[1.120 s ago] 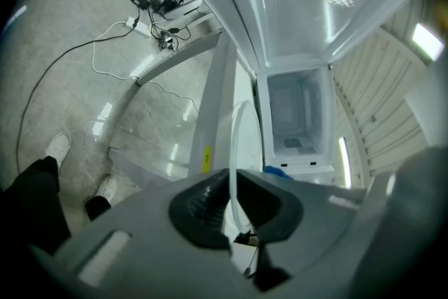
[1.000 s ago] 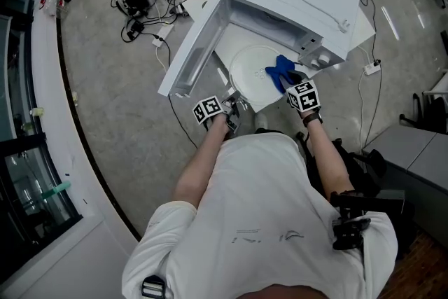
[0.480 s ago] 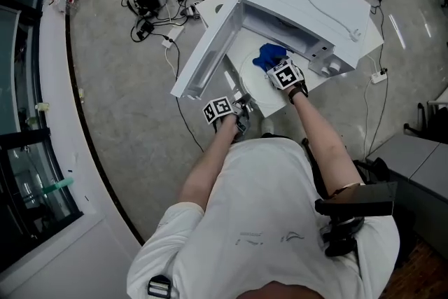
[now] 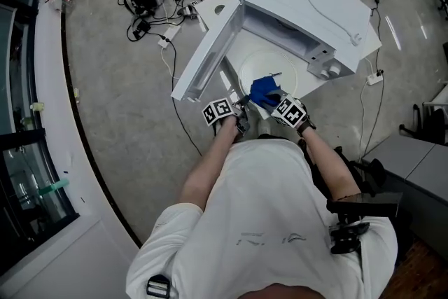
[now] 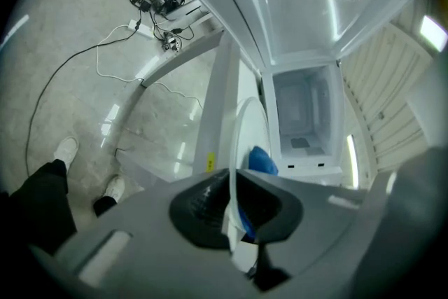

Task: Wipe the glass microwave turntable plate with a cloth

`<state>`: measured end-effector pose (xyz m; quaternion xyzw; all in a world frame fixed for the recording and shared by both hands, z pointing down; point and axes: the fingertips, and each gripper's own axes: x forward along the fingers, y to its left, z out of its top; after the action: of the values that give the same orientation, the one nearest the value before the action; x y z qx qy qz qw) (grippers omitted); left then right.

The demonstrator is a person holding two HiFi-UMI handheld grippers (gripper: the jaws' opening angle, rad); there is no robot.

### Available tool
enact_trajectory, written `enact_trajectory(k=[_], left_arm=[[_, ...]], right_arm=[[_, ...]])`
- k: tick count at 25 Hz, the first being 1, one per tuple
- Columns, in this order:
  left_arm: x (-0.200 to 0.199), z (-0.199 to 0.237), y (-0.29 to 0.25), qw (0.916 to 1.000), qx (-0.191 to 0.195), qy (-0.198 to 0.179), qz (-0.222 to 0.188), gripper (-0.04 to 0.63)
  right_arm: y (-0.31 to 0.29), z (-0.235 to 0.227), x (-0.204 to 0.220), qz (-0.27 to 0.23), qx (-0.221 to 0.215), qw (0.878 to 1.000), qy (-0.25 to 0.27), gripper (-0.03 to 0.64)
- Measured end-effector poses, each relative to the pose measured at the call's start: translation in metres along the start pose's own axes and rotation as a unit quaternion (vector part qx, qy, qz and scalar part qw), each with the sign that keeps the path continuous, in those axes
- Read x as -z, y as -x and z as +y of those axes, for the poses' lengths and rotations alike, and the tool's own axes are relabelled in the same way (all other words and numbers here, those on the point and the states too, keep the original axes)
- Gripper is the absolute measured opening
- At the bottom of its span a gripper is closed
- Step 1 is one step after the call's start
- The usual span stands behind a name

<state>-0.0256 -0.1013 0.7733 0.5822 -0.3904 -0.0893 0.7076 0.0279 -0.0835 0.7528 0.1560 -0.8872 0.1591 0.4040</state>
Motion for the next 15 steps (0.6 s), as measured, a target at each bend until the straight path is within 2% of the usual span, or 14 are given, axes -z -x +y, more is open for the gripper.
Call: enact_trajectory(k=[3, 6, 8, 13, 15], left_arm=[[0.001, -0.002, -0.001, 0.9999, 0.008, -0.013, 0.007, 0.026], [0.000, -0.005, -0.003, 0.9992, 0.023, -0.030, 0.017, 0.026], [0.002, -0.006, -0.003, 0.9991, 0.029, -0.024, 0.019, 0.028], [0.003, 0.001, 0.003, 0.9991, 0.030, -0.008, 0.028, 0.029], [-0.012, 0.002, 0.002, 0.9996, 0.016, -0.011, 0.020, 0.066]], right_arm=[[0.030, -0.009, 0.033, 0.006, 0.035, 0.999, -0.020, 0.067], [0.051, -0.044, 0.062, 0.001, 0.097, 0.992, -0.079, 0.067], [0.059, -0.060, 0.073, 0.007, 0.121, 0.987, -0.101, 0.067], [0.054, -0.055, 0.075, 0.028, 0.135, 0.982, -0.129, 0.067], [0.048, -0.053, 0.067, 0.020, 0.129, 0.982, -0.140, 0.067]])
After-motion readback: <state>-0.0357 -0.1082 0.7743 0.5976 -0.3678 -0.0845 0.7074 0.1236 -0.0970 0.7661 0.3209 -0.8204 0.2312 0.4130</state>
